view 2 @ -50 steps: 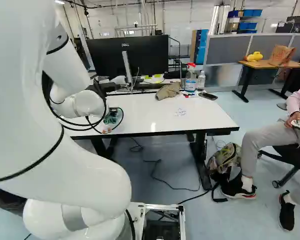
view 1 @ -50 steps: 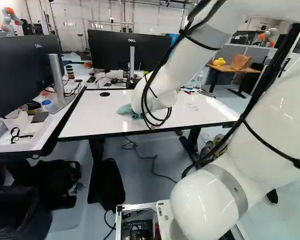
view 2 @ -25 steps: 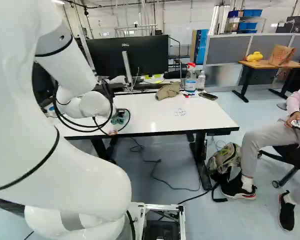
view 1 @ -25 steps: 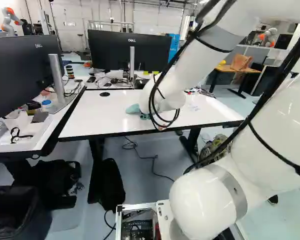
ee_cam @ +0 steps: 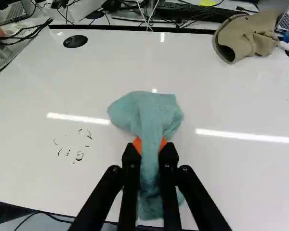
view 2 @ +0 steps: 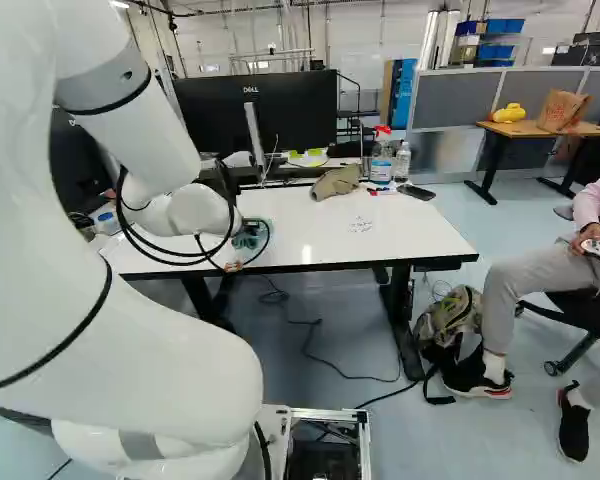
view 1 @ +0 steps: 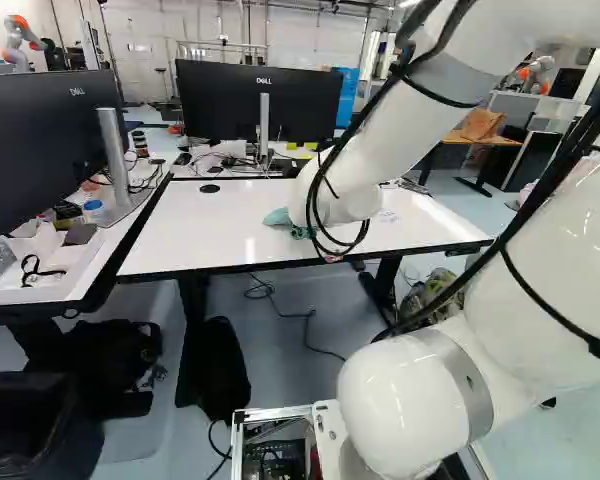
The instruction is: Clean the table with the green towel
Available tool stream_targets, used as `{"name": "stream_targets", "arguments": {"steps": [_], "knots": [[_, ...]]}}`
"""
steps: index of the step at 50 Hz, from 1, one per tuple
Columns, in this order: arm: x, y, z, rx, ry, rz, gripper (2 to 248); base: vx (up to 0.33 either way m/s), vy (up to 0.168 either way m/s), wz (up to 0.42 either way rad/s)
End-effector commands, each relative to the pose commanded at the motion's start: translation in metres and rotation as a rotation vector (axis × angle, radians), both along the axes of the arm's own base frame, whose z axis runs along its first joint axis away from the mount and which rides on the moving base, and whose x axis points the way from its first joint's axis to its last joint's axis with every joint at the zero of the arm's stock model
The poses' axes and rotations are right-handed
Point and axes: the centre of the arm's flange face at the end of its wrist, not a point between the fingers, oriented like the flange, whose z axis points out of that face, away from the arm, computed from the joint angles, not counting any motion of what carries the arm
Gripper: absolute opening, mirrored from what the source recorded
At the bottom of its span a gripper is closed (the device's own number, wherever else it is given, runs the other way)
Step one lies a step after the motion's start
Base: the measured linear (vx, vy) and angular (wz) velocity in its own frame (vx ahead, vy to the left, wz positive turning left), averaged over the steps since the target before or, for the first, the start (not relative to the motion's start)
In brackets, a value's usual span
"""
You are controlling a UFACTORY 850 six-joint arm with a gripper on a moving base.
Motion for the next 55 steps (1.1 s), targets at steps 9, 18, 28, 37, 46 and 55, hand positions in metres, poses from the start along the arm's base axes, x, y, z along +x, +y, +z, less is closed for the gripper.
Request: {"name": "stream_targets", "arguments": {"steps": [9, 18, 28, 37, 46, 55], "knots": [[0.000, 0.000, 0.000, 0.000, 0.000, 0.000, 50, 0.000, 0.000, 0.000], [0.003, 0.002, 0.003, 0.001, -0.008, 0.004, 50, 0.000, 0.000, 0.000], [0.014, 0.012, 0.014, 0.006, -0.030, 0.026, 50, 0.000, 0.000, 0.000], [0.019, 0.024, 0.024, 0.011, -0.053, 0.055, 50, 0.000, 0.000, 0.000], [0.021, 0.037, 0.025, 0.012, -0.054, 0.088, 50, 0.000, 0.000, 0.000], [0.022, 0.051, 0.026, 0.013, -0.053, 0.121, 50, 0.000, 0.000, 0.000]]}}
